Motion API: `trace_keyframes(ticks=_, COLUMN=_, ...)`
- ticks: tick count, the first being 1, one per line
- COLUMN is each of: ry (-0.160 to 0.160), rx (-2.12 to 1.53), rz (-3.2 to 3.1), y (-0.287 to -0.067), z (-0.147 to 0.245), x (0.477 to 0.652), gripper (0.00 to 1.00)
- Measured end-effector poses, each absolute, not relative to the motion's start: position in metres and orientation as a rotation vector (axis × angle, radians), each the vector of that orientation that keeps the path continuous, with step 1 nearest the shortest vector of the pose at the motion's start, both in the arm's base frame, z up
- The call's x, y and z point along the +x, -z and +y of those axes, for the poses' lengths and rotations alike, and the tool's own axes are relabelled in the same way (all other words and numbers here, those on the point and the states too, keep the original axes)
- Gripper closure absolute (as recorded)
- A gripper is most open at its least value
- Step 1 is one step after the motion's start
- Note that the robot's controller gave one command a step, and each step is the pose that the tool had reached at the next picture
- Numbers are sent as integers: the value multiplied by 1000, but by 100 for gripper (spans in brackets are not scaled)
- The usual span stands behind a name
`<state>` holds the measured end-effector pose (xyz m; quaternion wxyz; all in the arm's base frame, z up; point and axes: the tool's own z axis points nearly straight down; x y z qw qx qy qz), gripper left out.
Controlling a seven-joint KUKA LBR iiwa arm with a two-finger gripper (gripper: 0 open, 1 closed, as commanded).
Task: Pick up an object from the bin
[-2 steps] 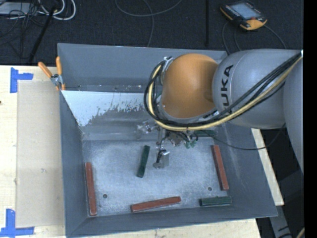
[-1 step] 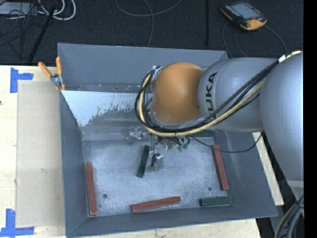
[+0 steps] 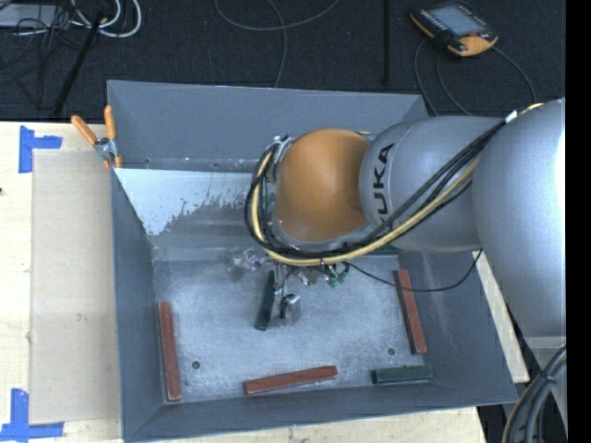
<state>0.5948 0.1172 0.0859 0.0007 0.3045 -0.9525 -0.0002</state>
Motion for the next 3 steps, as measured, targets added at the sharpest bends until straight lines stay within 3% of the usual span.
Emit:
trace_keyframes(ticks=1, ry=3, rx=1200, rz=-2903, y=-80, z=104, x=592, gripper=0)
trace_keyframes(ticks=2, ry=3, rx=1464, rz=-2779, y=-82, z=132, x=577, gripper=100)
trace_keyframes(ticks=3, ry=4, rx=1462, rz=-2780, y=-82, z=132, x=577, gripper=100)
